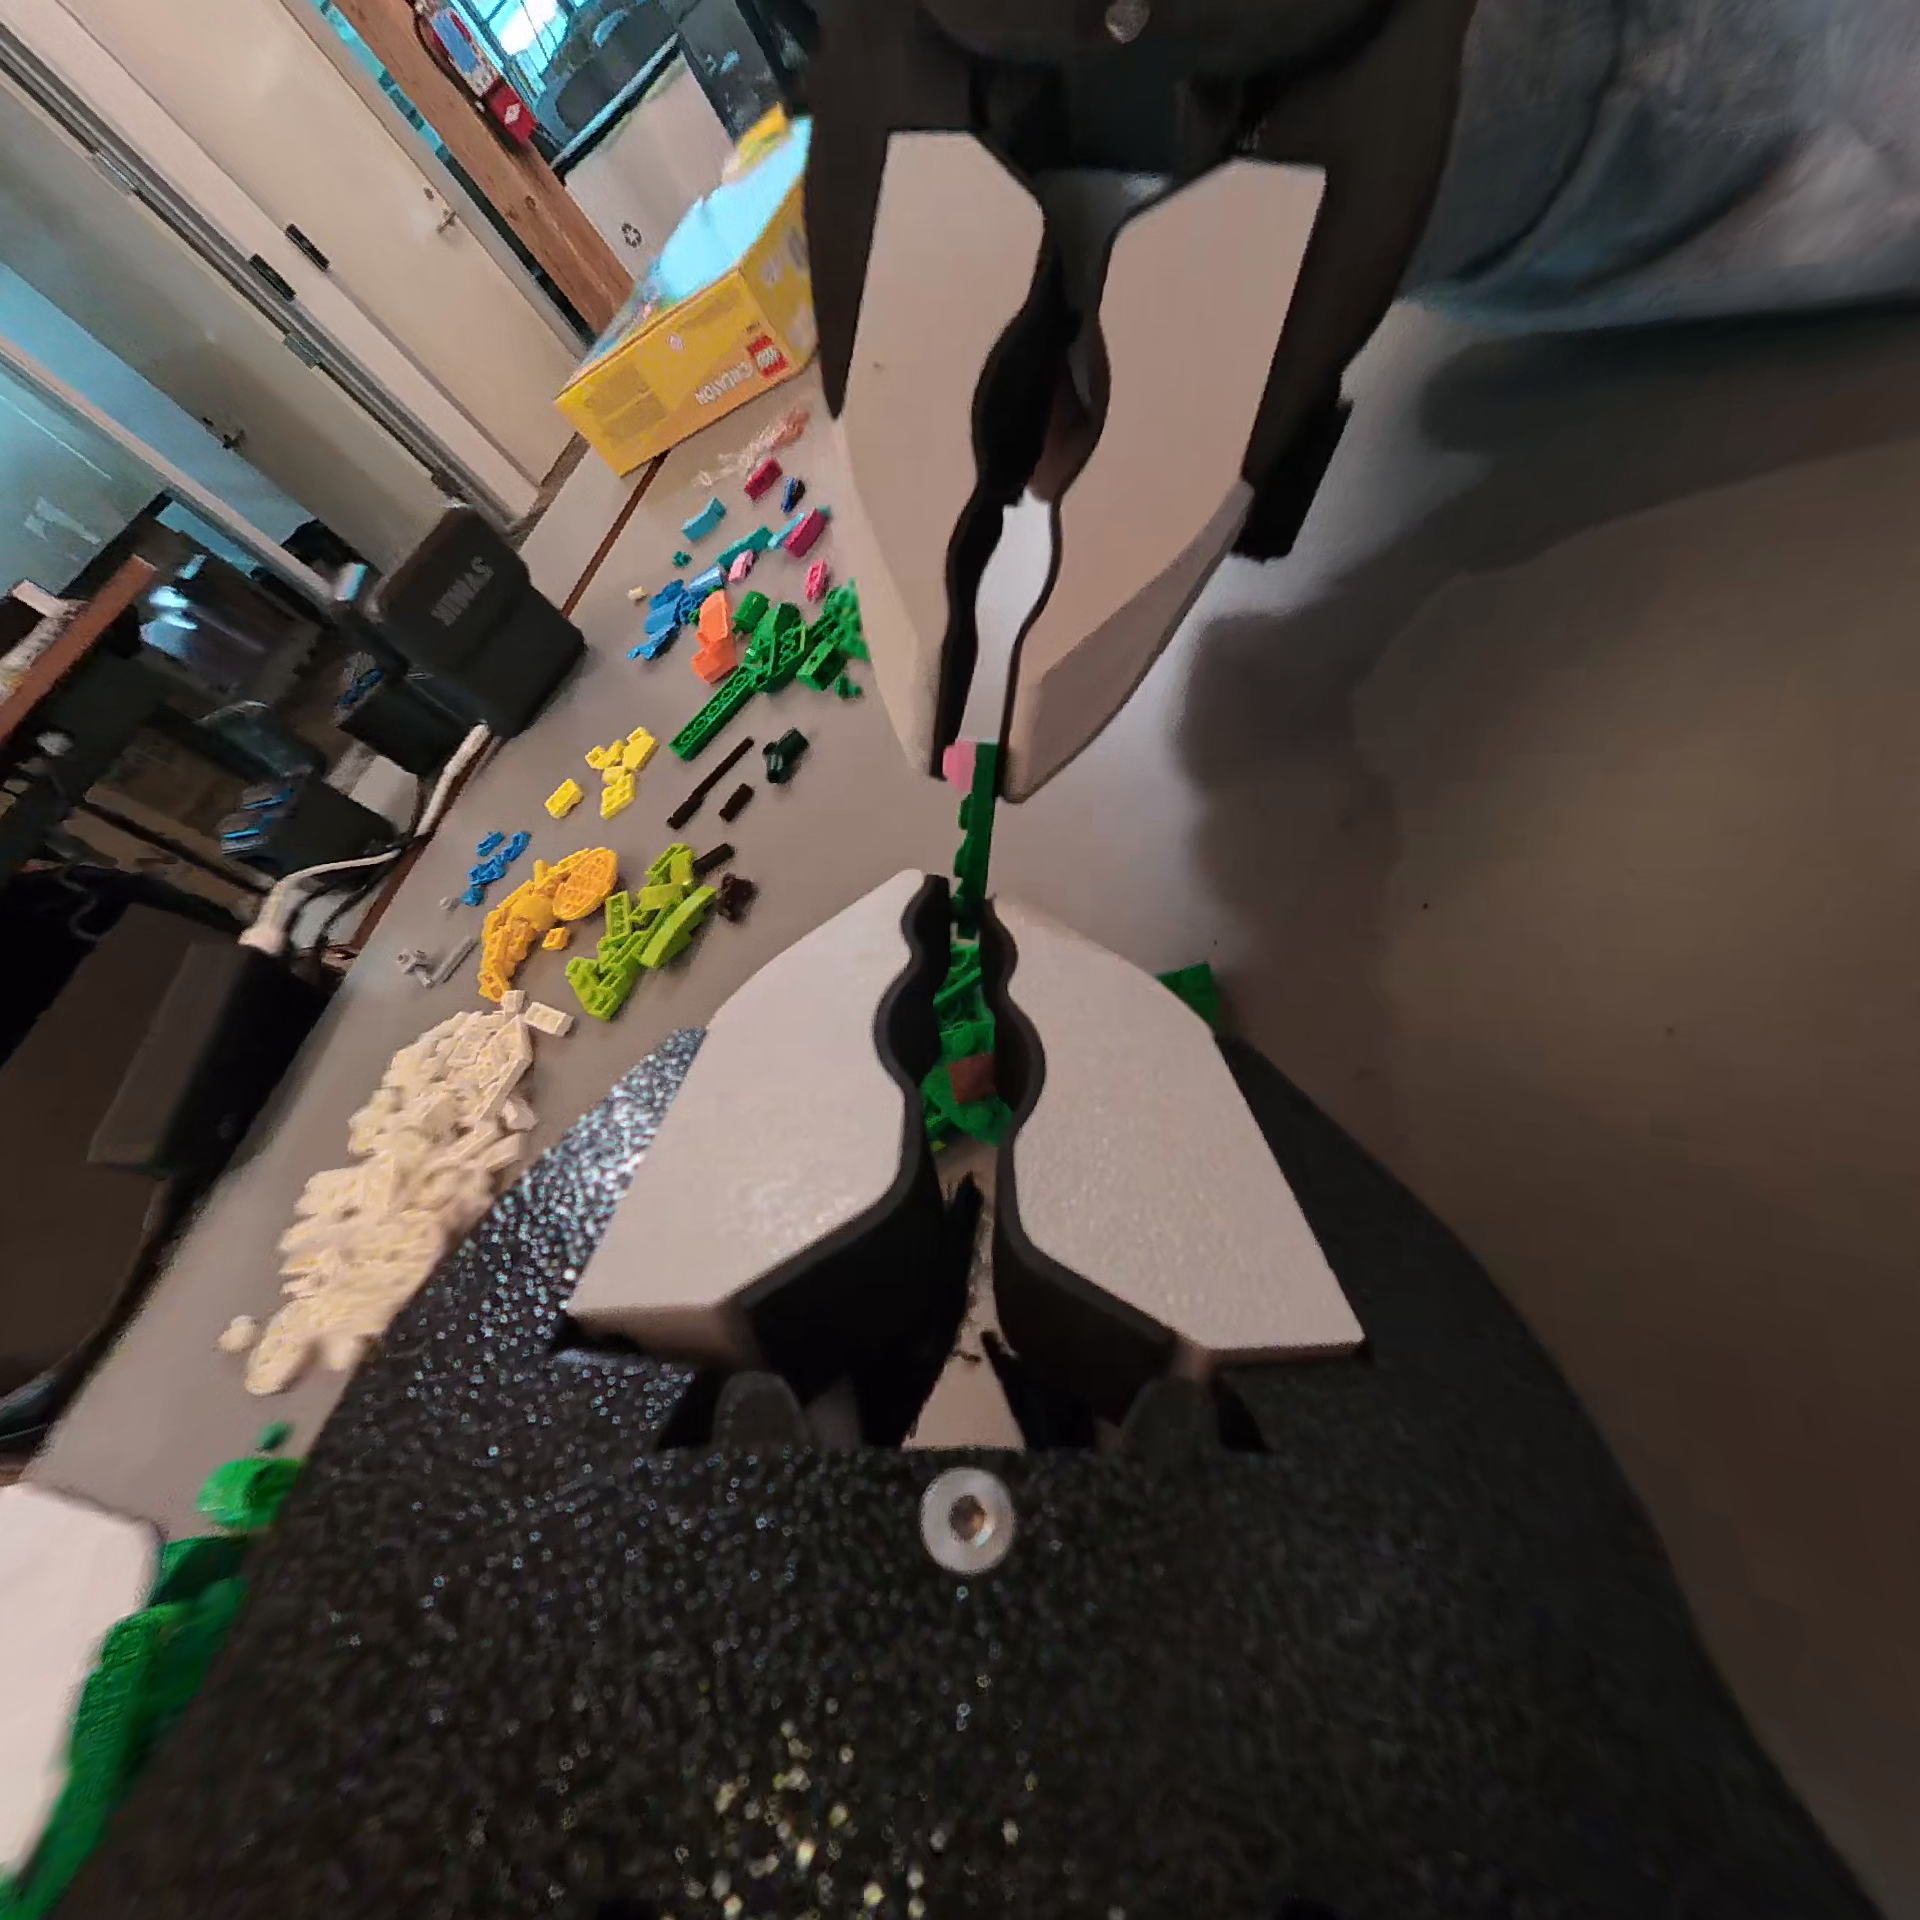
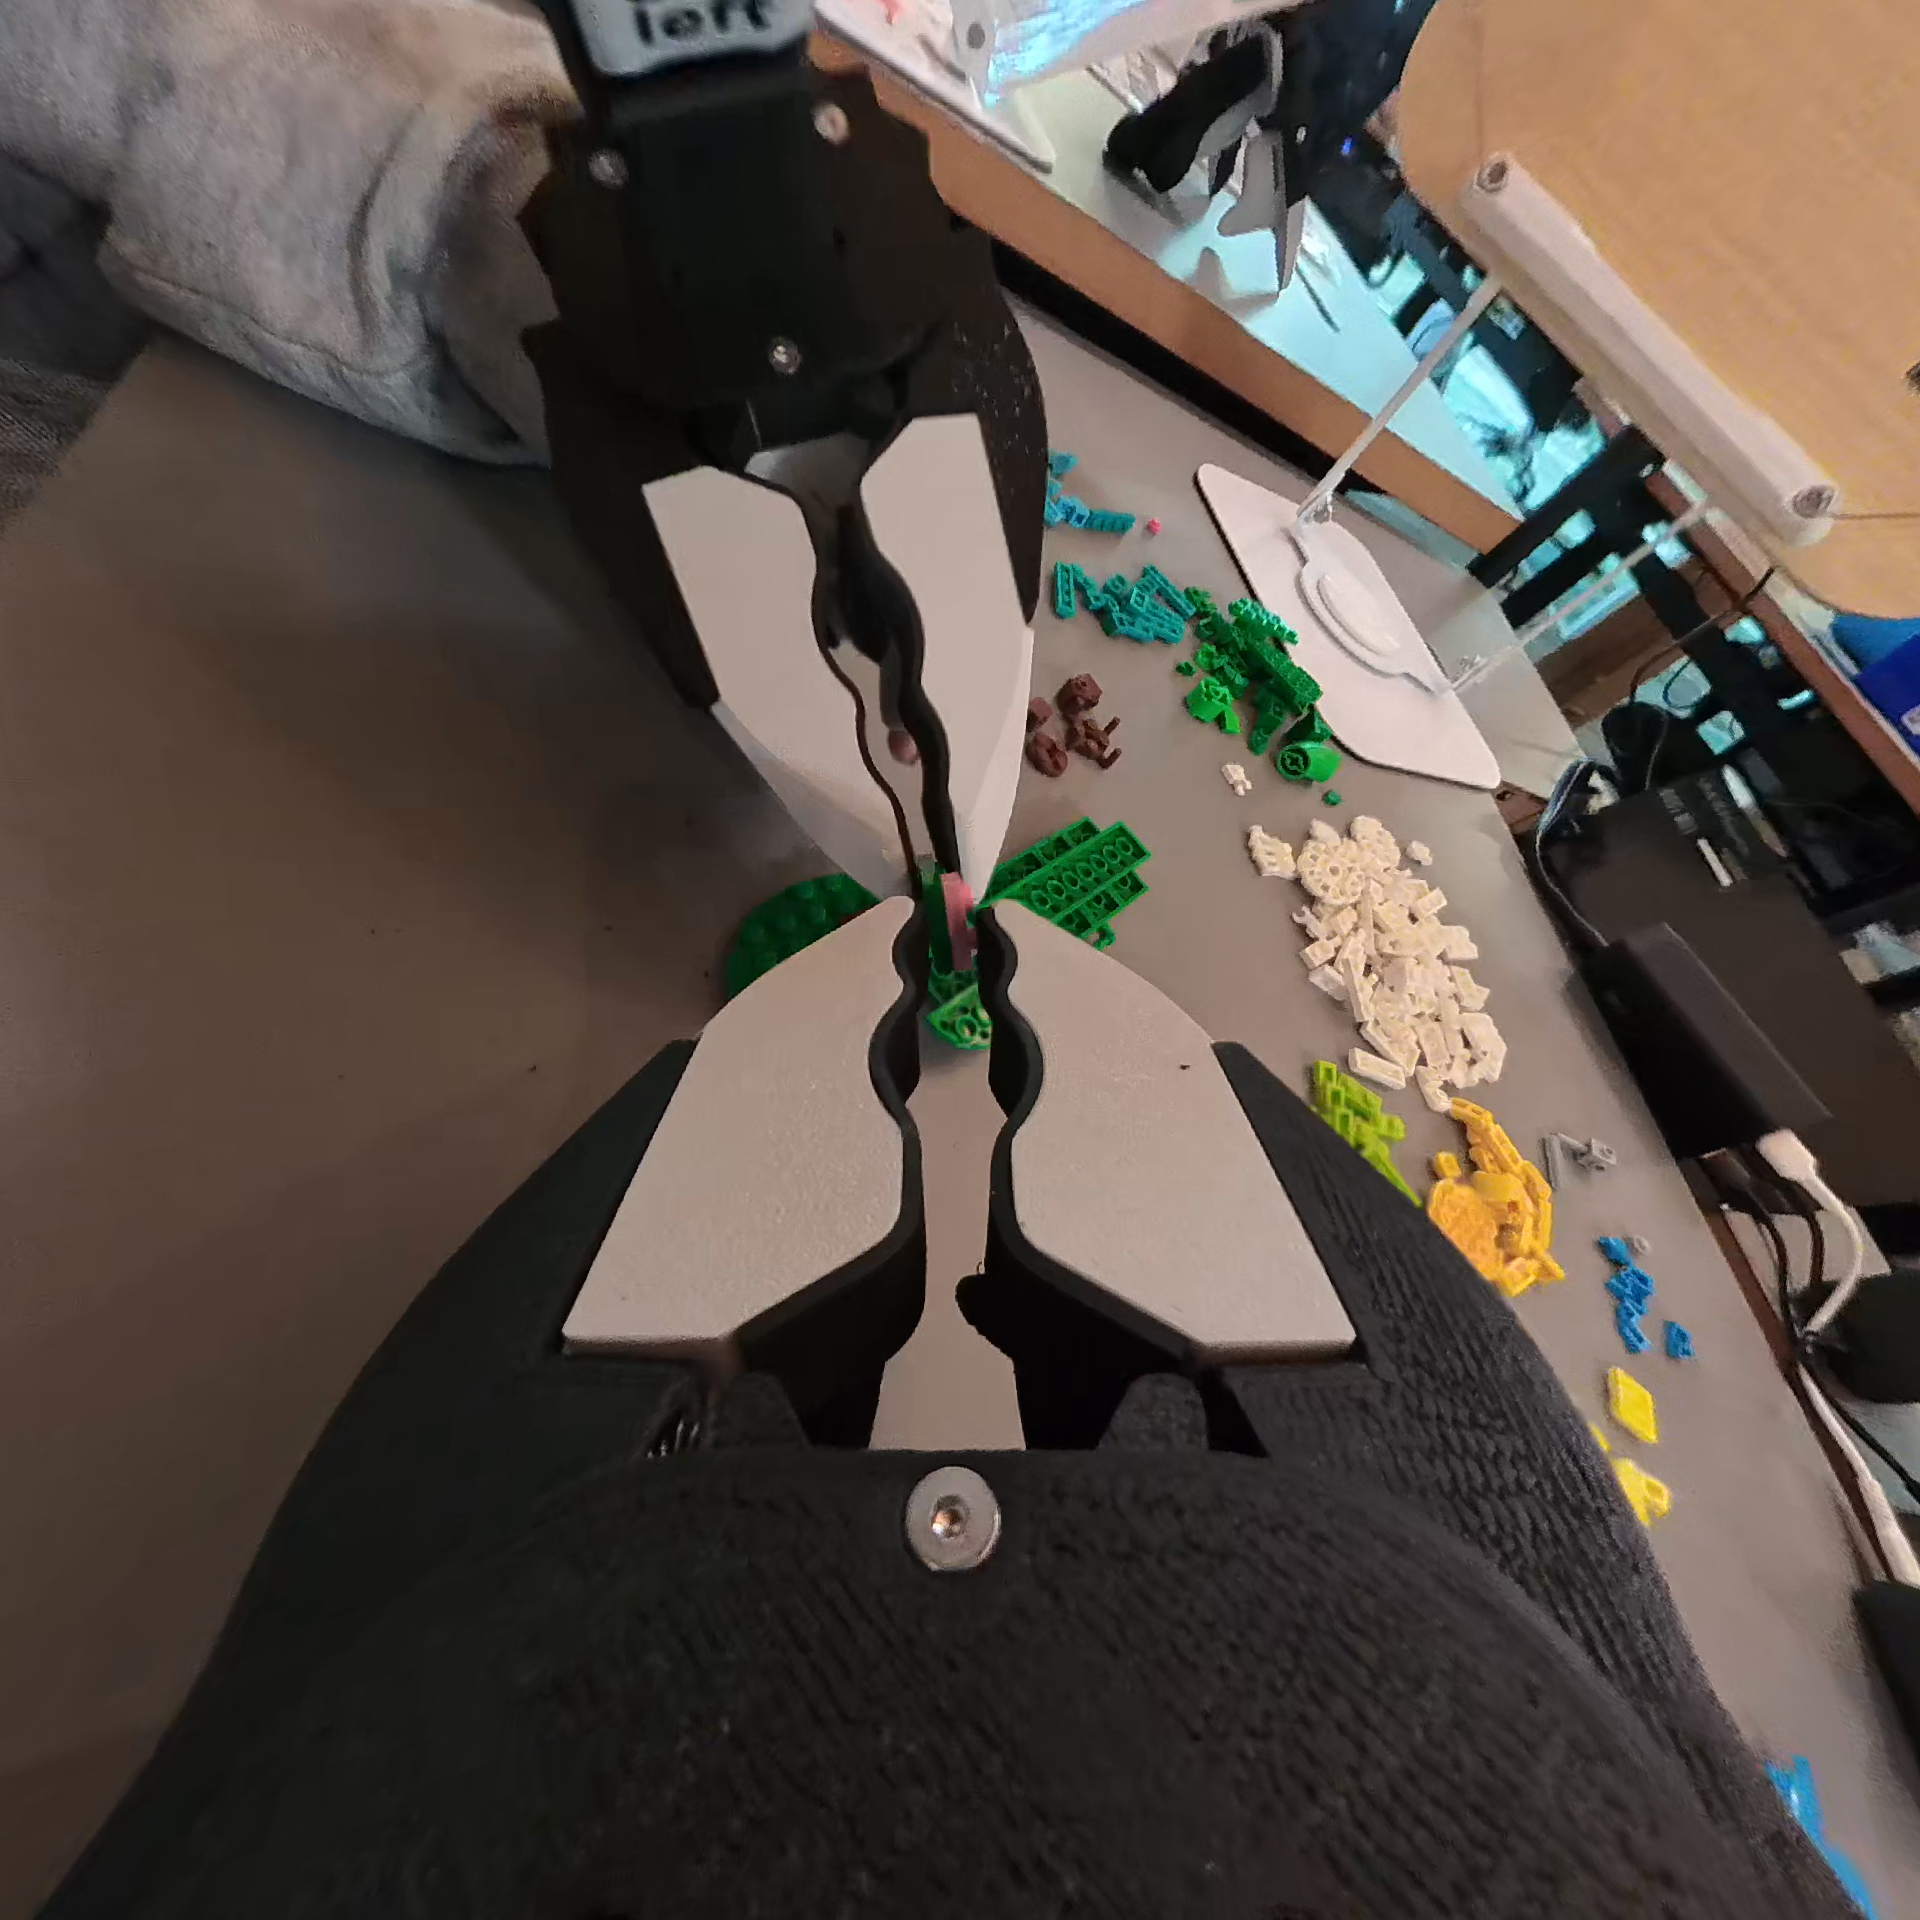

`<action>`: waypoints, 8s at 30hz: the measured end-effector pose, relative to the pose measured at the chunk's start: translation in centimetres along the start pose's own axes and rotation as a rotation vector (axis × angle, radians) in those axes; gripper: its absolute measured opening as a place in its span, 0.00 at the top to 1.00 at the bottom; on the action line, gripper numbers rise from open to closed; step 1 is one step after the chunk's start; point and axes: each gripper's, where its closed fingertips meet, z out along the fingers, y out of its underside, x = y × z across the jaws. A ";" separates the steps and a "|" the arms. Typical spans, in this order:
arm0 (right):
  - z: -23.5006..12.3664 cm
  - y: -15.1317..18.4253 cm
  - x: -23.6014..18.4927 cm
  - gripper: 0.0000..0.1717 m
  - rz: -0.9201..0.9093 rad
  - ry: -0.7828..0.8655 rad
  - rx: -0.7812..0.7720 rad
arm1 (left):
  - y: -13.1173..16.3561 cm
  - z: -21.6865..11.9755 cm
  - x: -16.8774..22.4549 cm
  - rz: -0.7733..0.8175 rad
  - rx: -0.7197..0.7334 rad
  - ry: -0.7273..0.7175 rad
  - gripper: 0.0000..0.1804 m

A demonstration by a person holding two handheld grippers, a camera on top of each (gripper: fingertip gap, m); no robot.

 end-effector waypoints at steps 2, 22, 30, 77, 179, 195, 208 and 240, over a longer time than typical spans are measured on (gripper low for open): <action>-0.5 -0.9 0.2 0.96 -0.007 0.006 0.059 | -1.0 -0.4 0.0 -0.143 0.082 0.051 0.96; -2.0 -4.4 0.5 0.95 0.192 -0.040 0.285 | -4.7 -2.2 -0.4 -0.191 0.325 0.076 0.97; -1.1 -2.1 0.7 0.82 0.584 -0.193 0.166 | -2.5 -1.4 -1.6 0.547 0.071 -0.324 0.97; -0.2 -1.2 -0.7 0.88 -0.140 0.041 0.005 | -2.6 -1.0 1.4 -1.068 0.172 0.617 0.97; 1.5 -3.2 5.1 0.91 -1.120 0.918 -0.236 | -2.3 -2.0 -5.2 -1.201 0.438 0.194 0.98; 7.0 -1.9 4.4 0.90 -0.316 0.334 -0.138 | 3.5 -14.2 -16.2 -0.886 0.376 -0.496 0.97; 25.4 -4.2 2.5 0.90 -0.379 -0.171 -0.347 | 11.9 -24.4 -11.8 -0.975 0.161 -0.782 0.97; 2.6 0.4 11.2 0.94 -0.123 0.814 0.092 | 17.3 -7.7 -22.9 -0.848 -0.304 -0.565 0.85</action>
